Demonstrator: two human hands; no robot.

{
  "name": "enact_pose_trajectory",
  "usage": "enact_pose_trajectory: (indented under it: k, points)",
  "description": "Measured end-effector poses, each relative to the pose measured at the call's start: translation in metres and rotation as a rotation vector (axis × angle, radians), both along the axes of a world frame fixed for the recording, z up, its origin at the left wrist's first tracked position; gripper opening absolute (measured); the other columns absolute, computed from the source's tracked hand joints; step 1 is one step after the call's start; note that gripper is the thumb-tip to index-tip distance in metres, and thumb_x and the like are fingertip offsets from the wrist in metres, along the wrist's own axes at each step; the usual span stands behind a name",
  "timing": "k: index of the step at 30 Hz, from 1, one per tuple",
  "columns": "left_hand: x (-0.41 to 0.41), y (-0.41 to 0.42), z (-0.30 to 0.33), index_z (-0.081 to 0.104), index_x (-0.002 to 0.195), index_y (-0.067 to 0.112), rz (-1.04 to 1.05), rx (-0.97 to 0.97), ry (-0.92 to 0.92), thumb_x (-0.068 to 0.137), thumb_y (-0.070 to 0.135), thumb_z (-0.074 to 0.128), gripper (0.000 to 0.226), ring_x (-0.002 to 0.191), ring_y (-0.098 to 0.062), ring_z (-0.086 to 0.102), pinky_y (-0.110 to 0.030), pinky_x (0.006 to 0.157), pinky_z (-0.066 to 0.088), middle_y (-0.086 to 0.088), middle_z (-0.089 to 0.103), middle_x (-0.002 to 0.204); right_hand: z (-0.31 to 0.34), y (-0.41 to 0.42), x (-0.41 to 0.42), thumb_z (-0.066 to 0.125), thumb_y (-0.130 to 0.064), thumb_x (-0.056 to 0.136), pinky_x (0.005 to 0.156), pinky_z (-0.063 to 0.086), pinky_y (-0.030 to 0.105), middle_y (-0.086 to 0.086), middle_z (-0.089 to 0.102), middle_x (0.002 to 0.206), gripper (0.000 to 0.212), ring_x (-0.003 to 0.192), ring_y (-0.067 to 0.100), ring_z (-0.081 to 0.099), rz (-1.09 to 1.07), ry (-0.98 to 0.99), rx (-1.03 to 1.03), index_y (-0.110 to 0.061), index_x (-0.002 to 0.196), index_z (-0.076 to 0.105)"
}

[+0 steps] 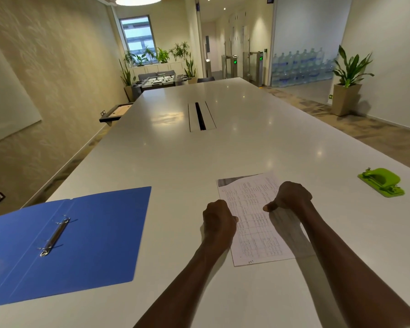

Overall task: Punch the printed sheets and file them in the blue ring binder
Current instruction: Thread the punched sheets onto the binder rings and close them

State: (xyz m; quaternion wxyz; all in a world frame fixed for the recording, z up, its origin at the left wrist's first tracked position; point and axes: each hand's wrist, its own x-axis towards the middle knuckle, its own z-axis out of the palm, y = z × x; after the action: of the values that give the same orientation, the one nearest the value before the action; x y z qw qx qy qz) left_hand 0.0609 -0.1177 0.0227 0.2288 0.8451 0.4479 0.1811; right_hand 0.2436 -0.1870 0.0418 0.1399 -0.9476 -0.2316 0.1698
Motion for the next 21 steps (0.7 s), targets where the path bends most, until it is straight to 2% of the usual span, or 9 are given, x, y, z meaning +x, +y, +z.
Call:
enact_pose_trajectory:
  k: [3, 7, 10, 14, 17, 21]
  points:
    - [0.000, 0.000, 0.000, 0.058, 0.078, 0.013, -0.008, -0.004, -0.001, 0.081, 0.018, 0.076, 0.019, 0.085, -0.023, 0.070, -0.031, 0.069, 0.059, -0.007, 0.072, 0.096, -0.003, -0.002, 0.001, 0.085, -0.057, 0.053, 0.084, 0.047, 0.035, 0.006, 0.063, 0.108, 0.079, 0.106, 0.028, 0.059, -0.016, 0.028, -0.002, -0.010, 0.107, 0.052]
    - [0.000, 0.000, 0.000, 0.063, 0.082, 0.009, -0.006, -0.004, -0.006, 0.082, 0.017, 0.076, 0.015, 0.087, -0.025, 0.071, -0.033, 0.071, 0.060, -0.008, 0.072, 0.097, -0.011, -0.001, 0.004, 0.083, -0.065, 0.048, 0.074, 0.038, 0.034, 0.009, 0.059, 0.111, 0.087, 0.108, 0.030, 0.053, -0.056, 0.043, -0.007, -0.011, 0.110, 0.054]
    - [0.001, 0.000, -0.003, 0.065, 0.086, 0.007, -0.011, 0.009, -0.017, 0.083, 0.017, 0.075, 0.014, 0.088, -0.025, 0.070, -0.032, 0.072, 0.059, -0.009, 0.072, 0.098, -0.015, 0.003, 0.001, 0.084, -0.063, 0.049, 0.075, 0.035, 0.035, 0.012, 0.056, 0.115, 0.088, 0.111, 0.031, 0.049, -0.059, -0.014, -0.016, -0.011, 0.112, 0.053]
    - [0.001, 0.001, -0.007, 0.067, 0.093, 0.006, -0.023, 0.031, -0.031, 0.084, 0.019, 0.073, 0.017, 0.091, -0.024, 0.069, -0.026, 0.070, 0.052, -0.010, 0.071, 0.102, -0.009, 0.009, -0.003, 0.088, -0.054, 0.050, 0.075, 0.040, 0.034, 0.009, 0.058, 0.112, 0.079, 0.109, 0.031, 0.054, -0.055, -0.049, -0.007, -0.010, 0.107, 0.056]
    - [0.001, 0.002, -0.009, 0.068, 0.095, 0.006, -0.024, 0.042, -0.028, 0.084, 0.018, 0.073, 0.017, 0.092, -0.024, 0.069, -0.026, 0.072, 0.054, -0.009, 0.071, 0.103, -0.008, 0.008, -0.002, 0.090, -0.051, 0.046, 0.078, 0.048, 0.035, 0.007, 0.061, 0.107, 0.078, 0.104, 0.030, 0.058, -0.042, 0.001, 0.021, -0.009, 0.101, 0.053]
    - [0.001, 0.003, -0.012, 0.068, 0.094, 0.006, -0.025, 0.060, -0.034, 0.085, 0.015, 0.071, 0.013, 0.091, -0.022, 0.069, -0.022, 0.065, 0.048, -0.008, 0.070, 0.103, -0.008, 0.006, -0.004, 0.089, -0.040, 0.057, 0.083, 0.049, 0.036, 0.009, 0.062, 0.111, 0.070, 0.105, 0.029, 0.060, 0.008, 0.016, 0.074, -0.007, 0.106, 0.052]
